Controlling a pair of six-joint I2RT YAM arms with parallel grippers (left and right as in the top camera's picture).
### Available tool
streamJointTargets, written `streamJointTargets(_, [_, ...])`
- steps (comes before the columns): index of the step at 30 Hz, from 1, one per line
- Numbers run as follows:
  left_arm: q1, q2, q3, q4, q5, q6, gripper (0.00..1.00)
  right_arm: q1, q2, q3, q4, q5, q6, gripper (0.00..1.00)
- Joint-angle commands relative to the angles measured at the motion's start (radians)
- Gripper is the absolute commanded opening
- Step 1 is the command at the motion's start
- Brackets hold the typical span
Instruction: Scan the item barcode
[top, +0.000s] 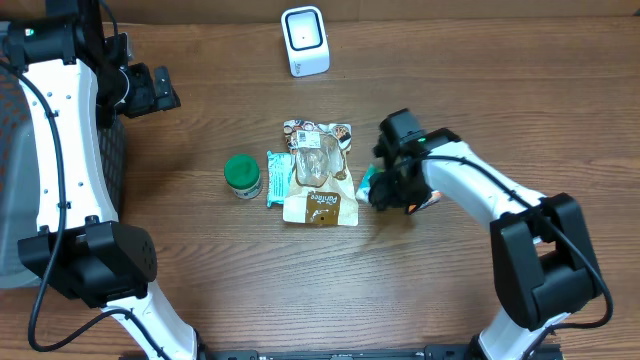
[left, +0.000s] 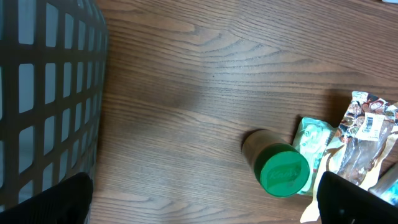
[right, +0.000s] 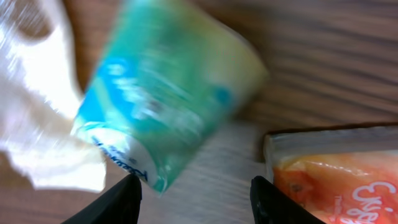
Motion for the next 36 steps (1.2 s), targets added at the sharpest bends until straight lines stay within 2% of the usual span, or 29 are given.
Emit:
streamJointTargets(1, [0.004, -0.026, 0.002, 0.001, -0.006, 0.026, 1.0, -0.052, 0.003, 0.01, 0.016, 0.013, 0.127, 0.57])
streamJointTargets(5, [0.004, -0.026, 0.002, 0.001, -0.006, 0.026, 1.0, -0.103, 0.003, 0.01, 0.03, 0.01, 0.235, 0.57])
streamJointTargets(9, [0.005, -0.026, 0.002, 0.001, -0.006, 0.026, 1.0, -0.139, 0.003, 0.01, 0.043, 0.011, 0.389, 0.52])
streamJointTargets(16, [0.004, -0.026, 0.002, 0.001, -0.006, 0.026, 1.0, -0.164, 0.003, 0.01, 0.071, 0.053, 0.579, 0.52])
streamJointTargets(20, [0.005, -0.026, 0.002, 0.001, -0.006, 0.026, 1.0, -0.167, 0.001, 0.061, 0.056, 0.046, 0.541, 0.61])
streamJointTargets(25, [0.004, -0.026, 0.002, 0.002, -0.006, 0.026, 0.99, -0.195, -0.01, 0.243, -0.111, 0.048, 0.383, 0.7])
streamJointTargets(28, [0.005, -0.026, 0.002, 0.001, -0.006, 0.026, 1.0, -0.233, -0.01, 0.305, -0.196, 0.105, 0.359, 0.76])
streamJointTargets(32, [0.005, -0.026, 0.002, 0.001, -0.006, 0.026, 1.0, -0.305, 0.003, 0.292, -0.25, 0.18, 0.364, 0.77])
streamJointTargets(36, [0.004, -0.026, 0.002, 0.001, -0.006, 0.026, 1.0, -0.376, 0.013, 0.209, -0.205, 0.181, 0.371, 0.75])
